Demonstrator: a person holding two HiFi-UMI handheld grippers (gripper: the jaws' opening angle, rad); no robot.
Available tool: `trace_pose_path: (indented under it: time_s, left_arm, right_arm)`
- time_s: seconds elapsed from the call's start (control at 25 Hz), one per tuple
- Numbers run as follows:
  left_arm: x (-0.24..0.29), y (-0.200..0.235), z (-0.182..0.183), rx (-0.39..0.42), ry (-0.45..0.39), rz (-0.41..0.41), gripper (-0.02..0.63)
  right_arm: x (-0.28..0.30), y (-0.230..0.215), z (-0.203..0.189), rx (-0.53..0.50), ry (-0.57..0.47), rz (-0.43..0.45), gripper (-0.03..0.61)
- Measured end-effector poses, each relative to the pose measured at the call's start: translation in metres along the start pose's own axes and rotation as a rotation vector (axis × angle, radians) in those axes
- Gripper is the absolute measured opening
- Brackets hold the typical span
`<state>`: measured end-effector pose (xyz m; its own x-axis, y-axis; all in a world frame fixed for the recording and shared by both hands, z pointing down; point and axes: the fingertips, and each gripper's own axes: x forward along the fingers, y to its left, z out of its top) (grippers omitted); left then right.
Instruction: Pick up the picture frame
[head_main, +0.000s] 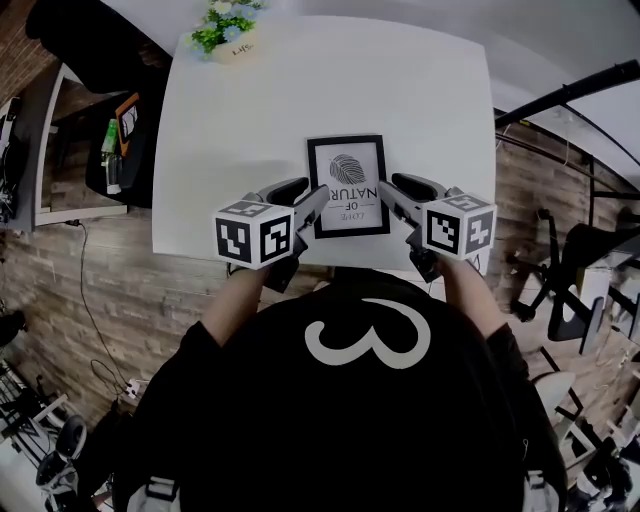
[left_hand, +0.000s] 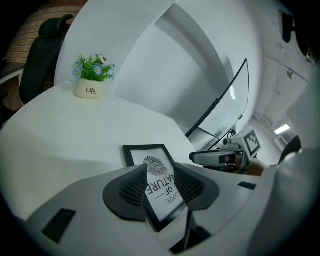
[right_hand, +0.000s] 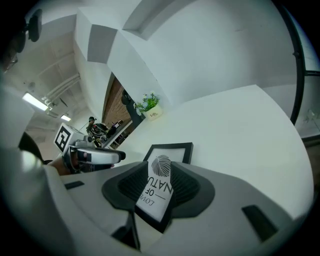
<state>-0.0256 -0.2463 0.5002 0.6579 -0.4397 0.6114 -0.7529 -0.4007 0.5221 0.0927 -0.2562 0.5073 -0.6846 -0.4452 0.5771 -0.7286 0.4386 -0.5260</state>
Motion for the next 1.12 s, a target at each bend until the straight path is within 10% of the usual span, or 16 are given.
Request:
trace_pose_path:
  time_s: [1.12]
  left_arm:
    - [0.046, 0.049, -0.037, -0.059, 0.119, 0.124, 0.155]
  right_arm:
    - [0.038, -0.044, -0.038, 0.038, 0.135, -0.131, 0.137]
